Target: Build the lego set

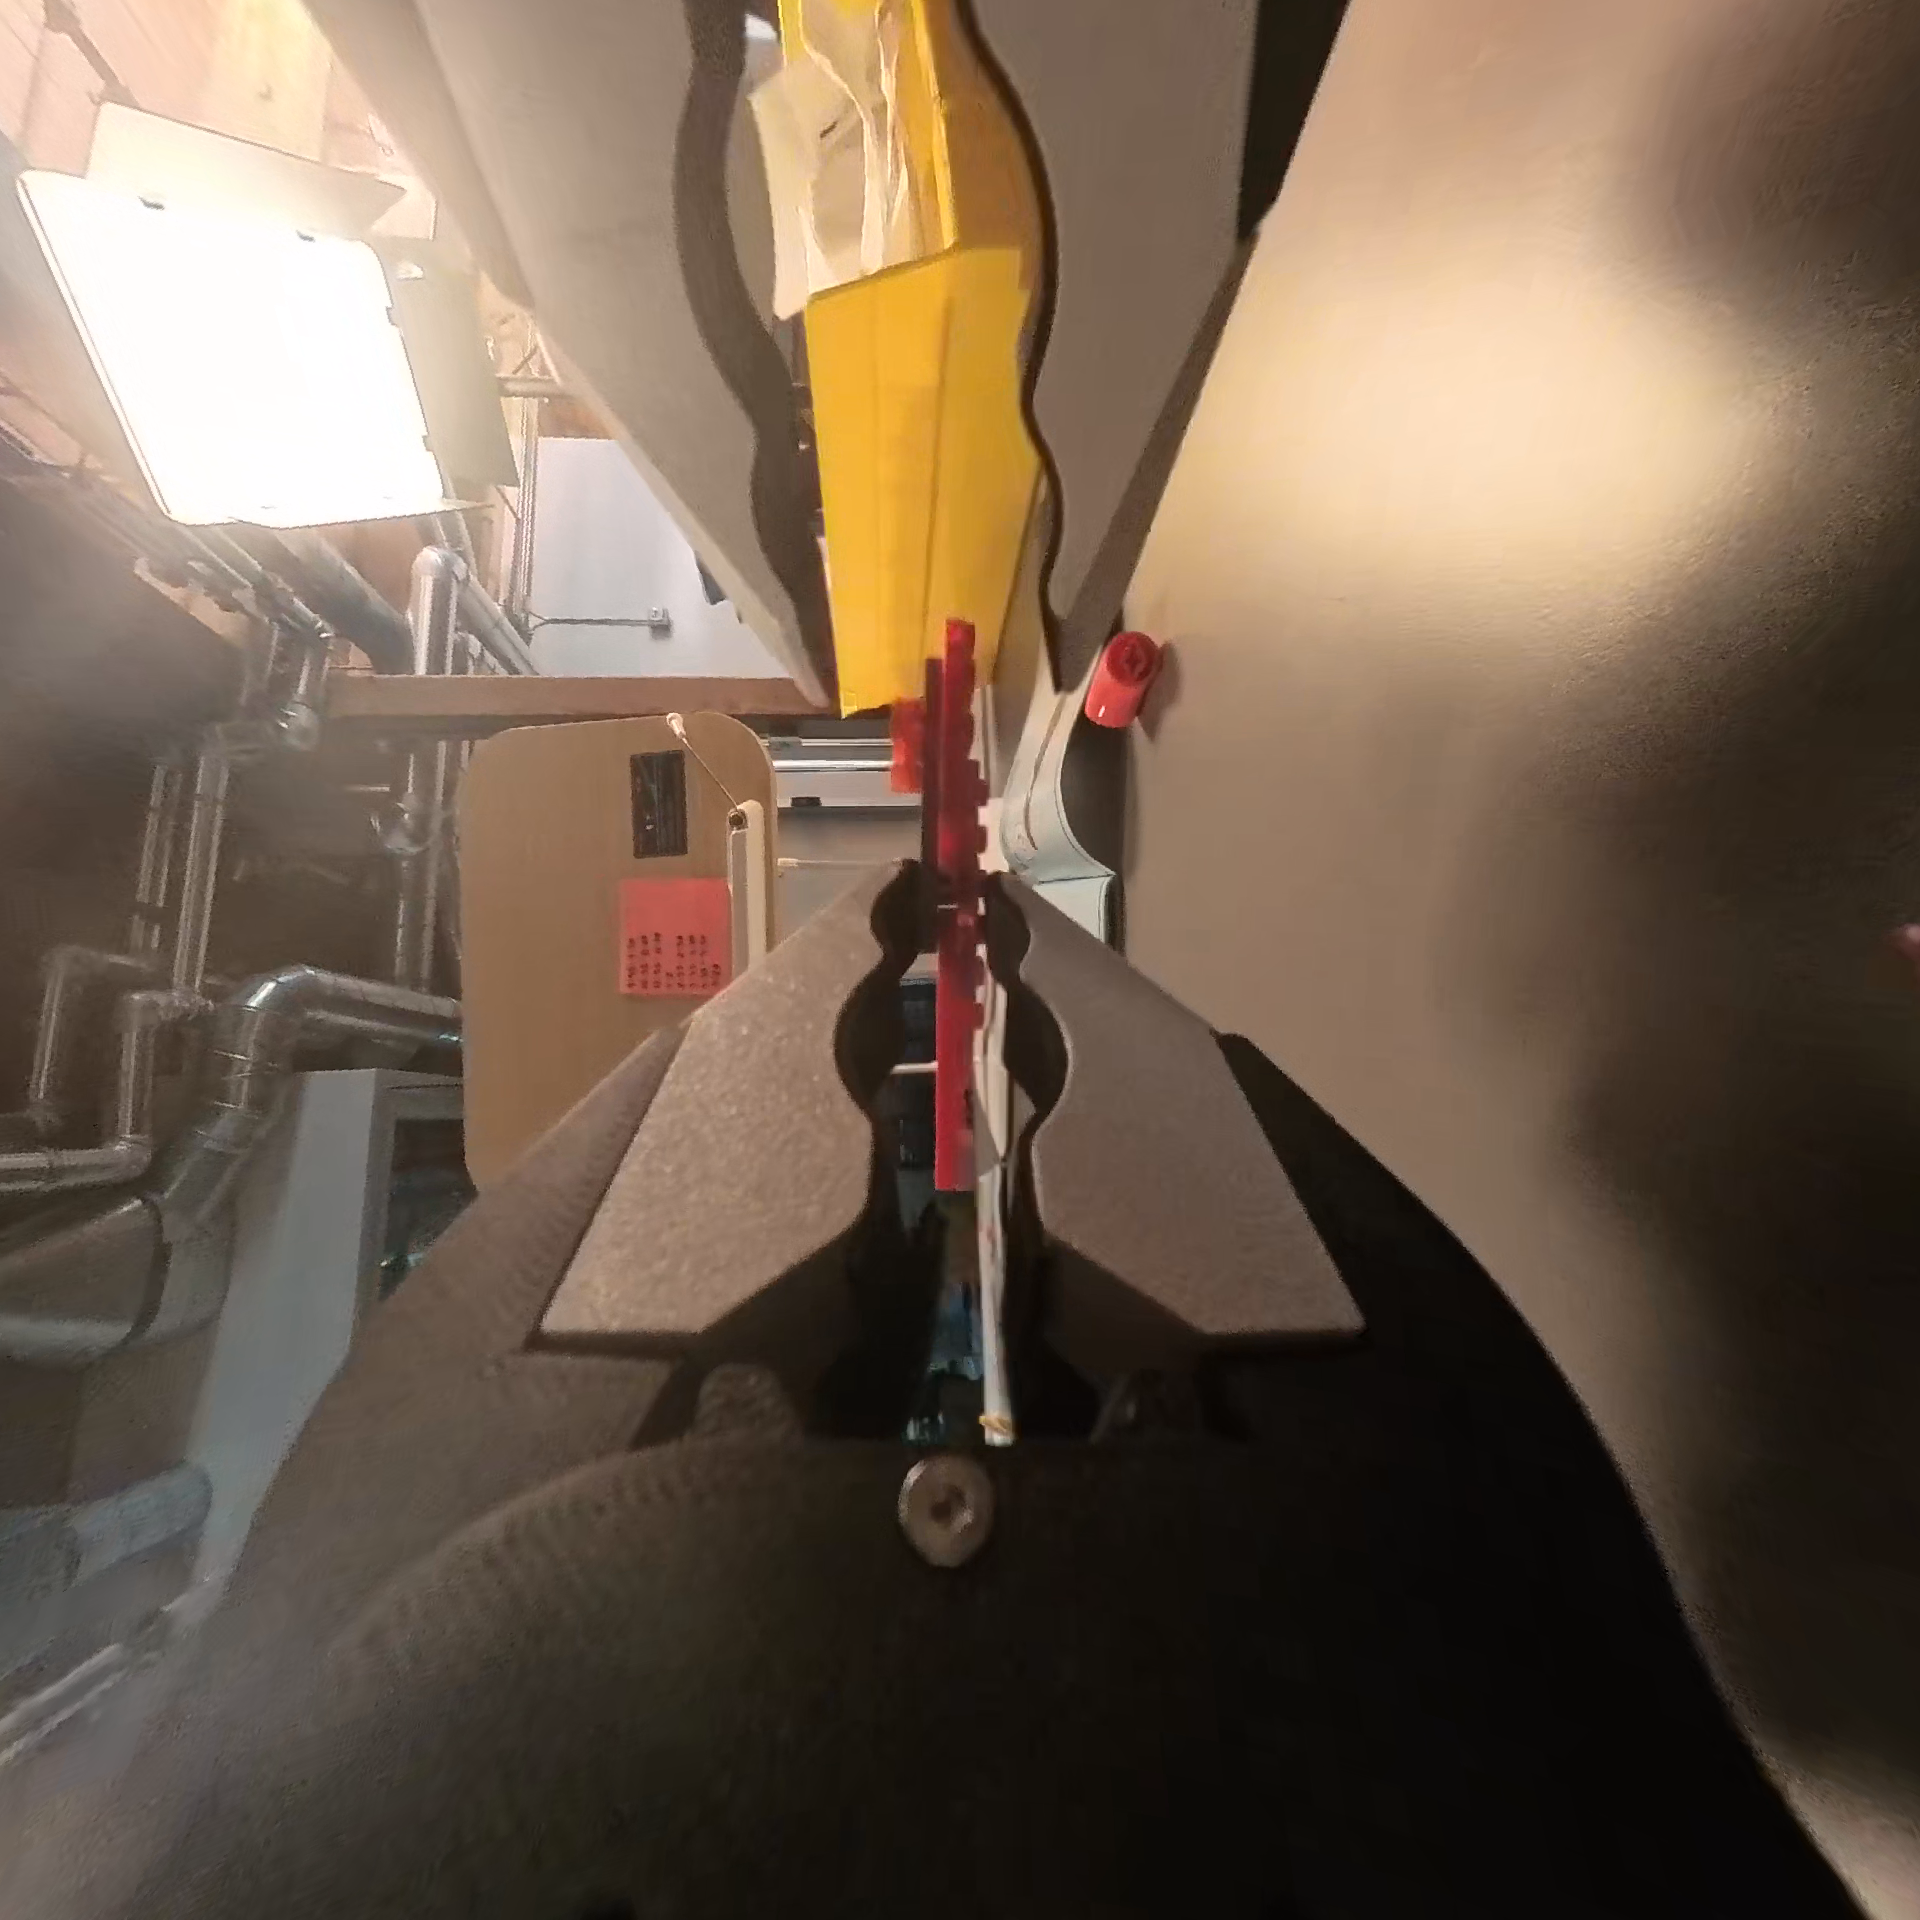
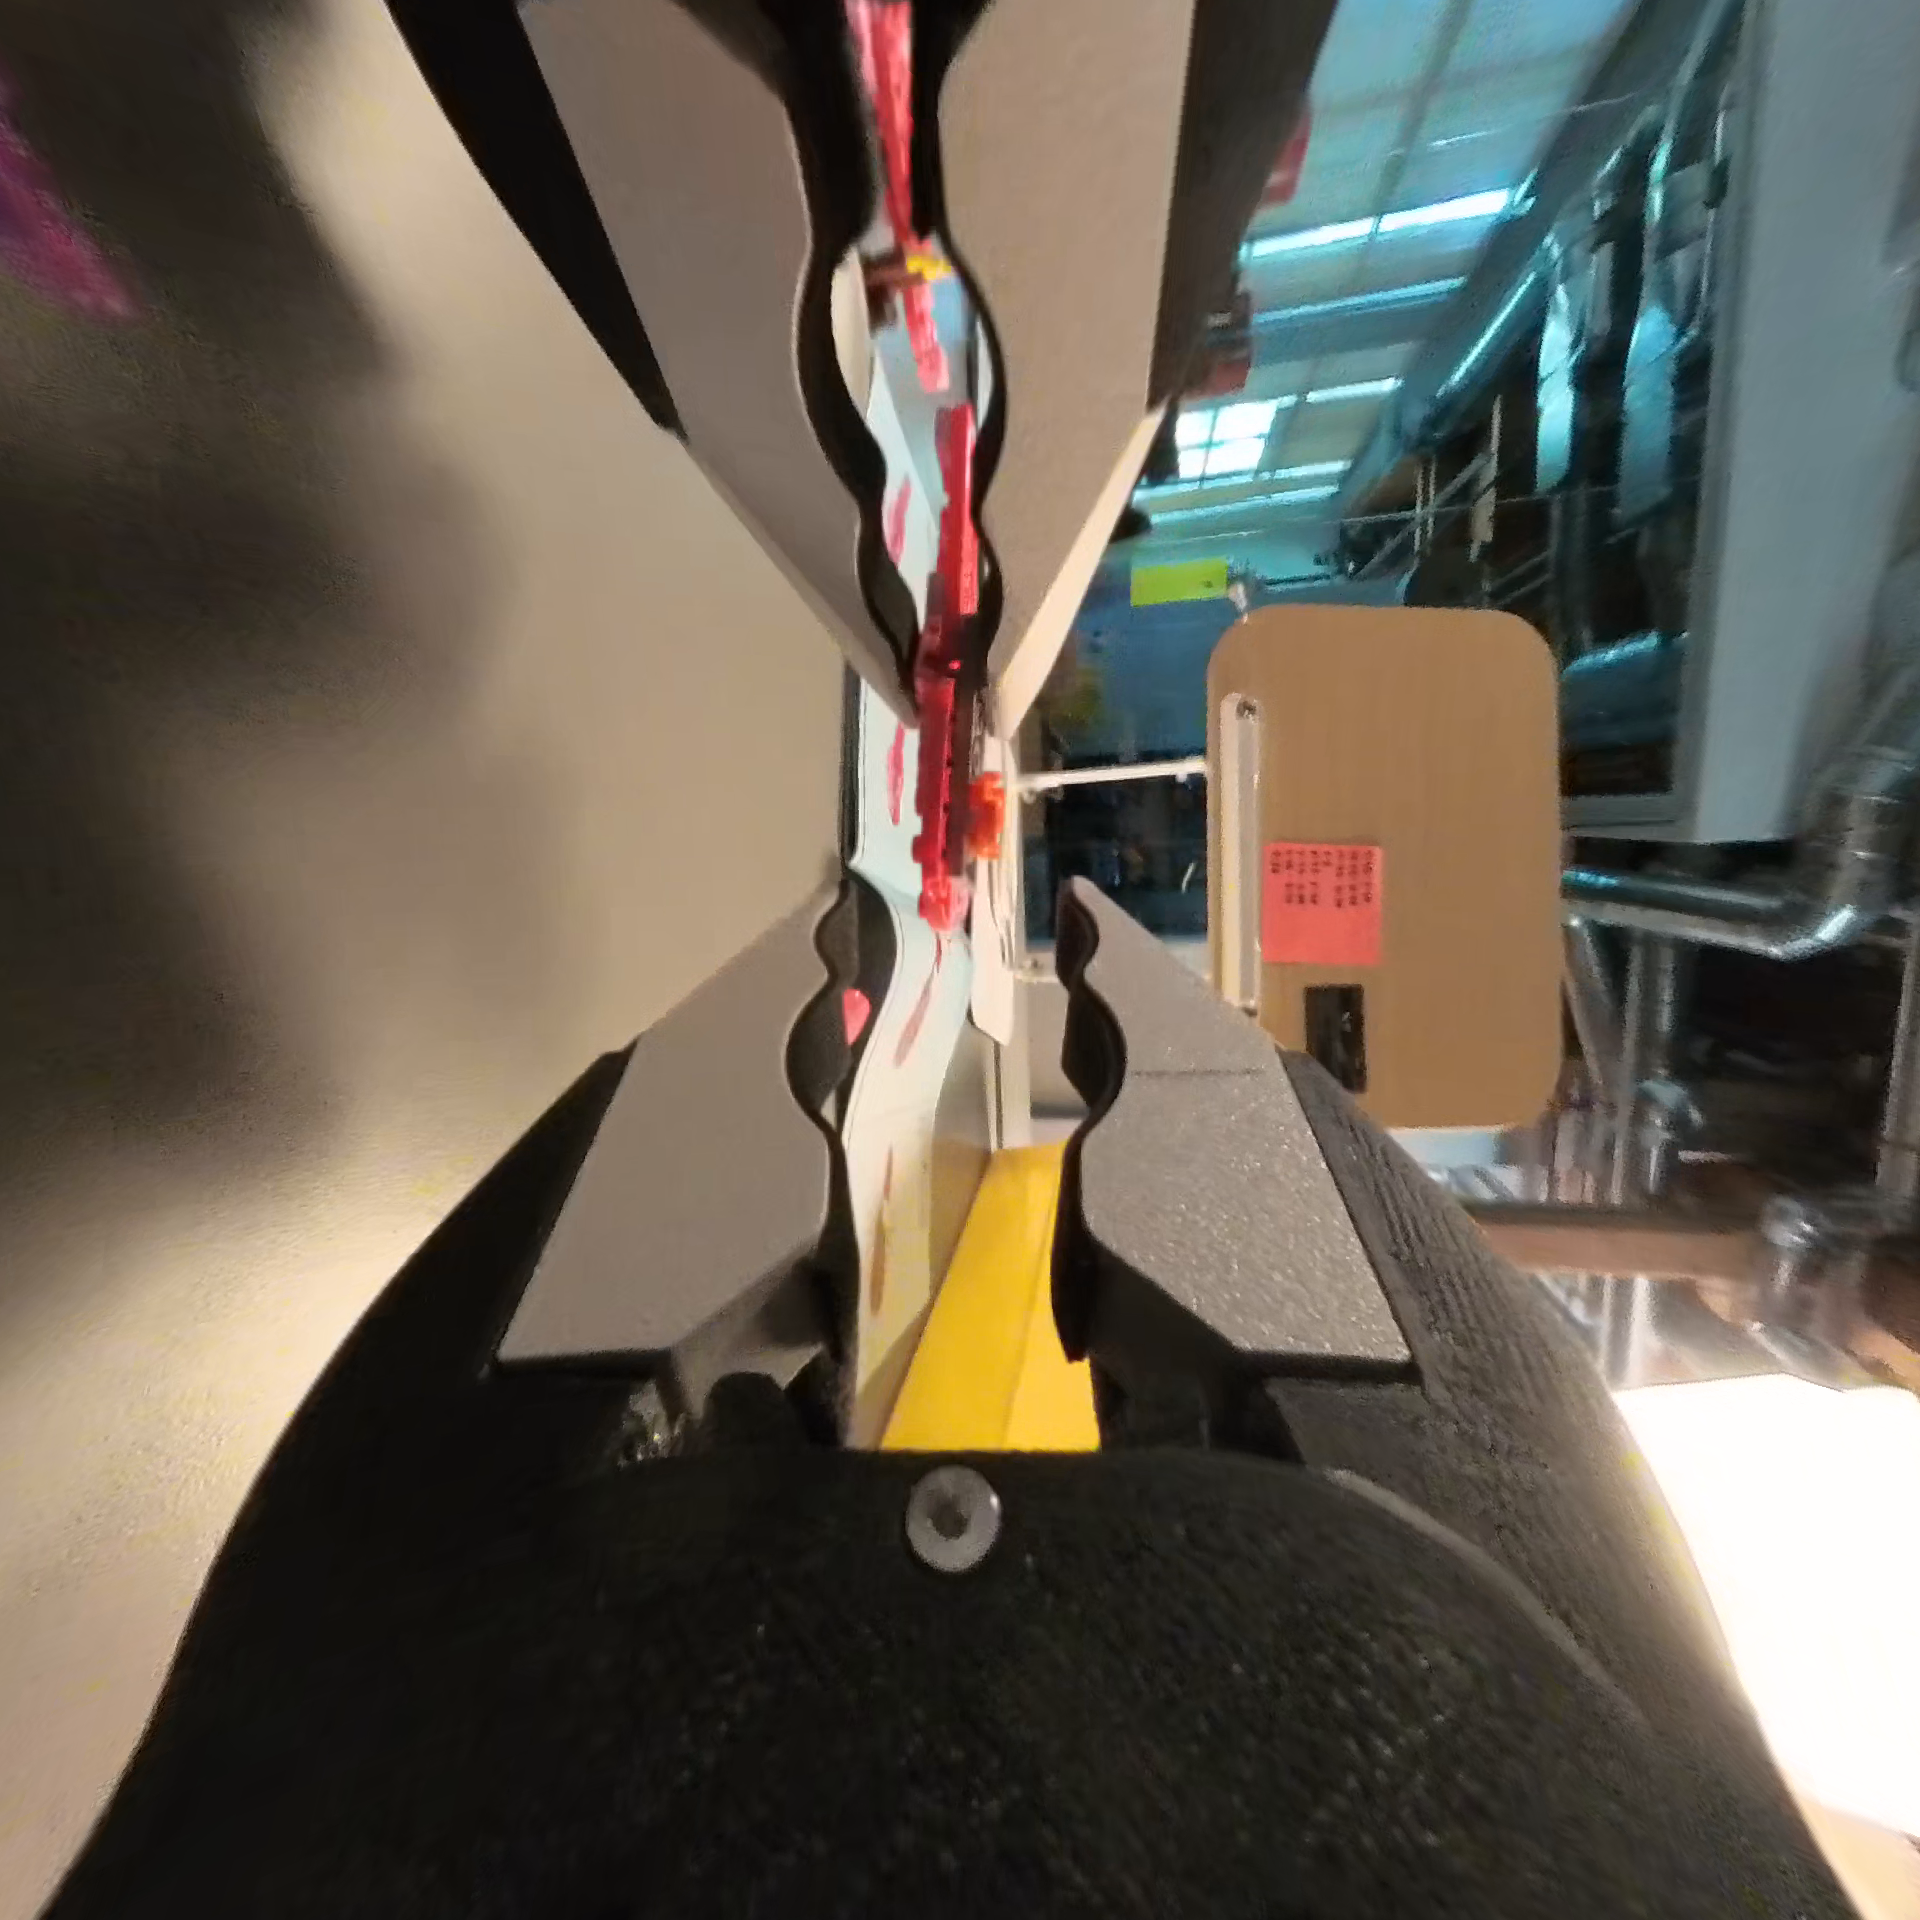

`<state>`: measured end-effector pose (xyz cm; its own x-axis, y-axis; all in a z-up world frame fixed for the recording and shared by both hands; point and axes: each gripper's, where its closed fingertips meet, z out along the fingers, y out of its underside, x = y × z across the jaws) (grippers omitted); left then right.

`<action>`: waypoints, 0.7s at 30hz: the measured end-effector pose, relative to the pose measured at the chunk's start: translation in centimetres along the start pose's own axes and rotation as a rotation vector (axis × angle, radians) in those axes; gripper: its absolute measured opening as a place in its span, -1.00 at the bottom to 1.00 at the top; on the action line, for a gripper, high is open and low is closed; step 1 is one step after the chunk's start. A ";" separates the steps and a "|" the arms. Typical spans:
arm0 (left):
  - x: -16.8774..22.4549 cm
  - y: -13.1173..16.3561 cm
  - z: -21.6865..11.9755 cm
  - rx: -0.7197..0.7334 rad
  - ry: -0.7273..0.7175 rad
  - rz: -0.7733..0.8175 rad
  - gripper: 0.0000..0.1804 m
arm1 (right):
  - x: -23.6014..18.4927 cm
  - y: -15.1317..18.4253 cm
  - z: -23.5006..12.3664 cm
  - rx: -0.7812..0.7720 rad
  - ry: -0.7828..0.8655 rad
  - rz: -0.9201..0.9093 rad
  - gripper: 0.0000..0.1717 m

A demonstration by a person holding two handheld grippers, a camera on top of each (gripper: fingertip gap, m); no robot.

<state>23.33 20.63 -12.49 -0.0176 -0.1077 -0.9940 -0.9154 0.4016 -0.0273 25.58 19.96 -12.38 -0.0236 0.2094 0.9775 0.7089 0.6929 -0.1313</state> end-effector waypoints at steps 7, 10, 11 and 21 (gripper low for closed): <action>0.0 -0.2 0.2 0.006 0.020 -0.002 -0.88 | -0.3 -1.1 0.7 0.023 0.043 -0.057 -0.63; -0.1 -0.4 0.2 0.008 0.029 0.002 -0.88 | -0.2 -1.5 0.9 0.033 0.039 -0.036 -0.64; -0.2 -0.4 0.1 0.011 0.027 -0.004 -0.88 | -0.3 -1.5 0.9 0.032 0.033 -0.030 -0.64; 0.0 -0.7 -0.8 0.120 0.144 -0.215 -0.88 | 0.4 -1.7 0.8 0.067 -0.060 0.176 -0.86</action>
<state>23.64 19.66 -12.39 0.1067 -0.3266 -0.9391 -0.8506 0.4591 -0.2563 23.83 19.42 -11.91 0.0535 0.3710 0.9271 0.6576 0.6856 -0.3123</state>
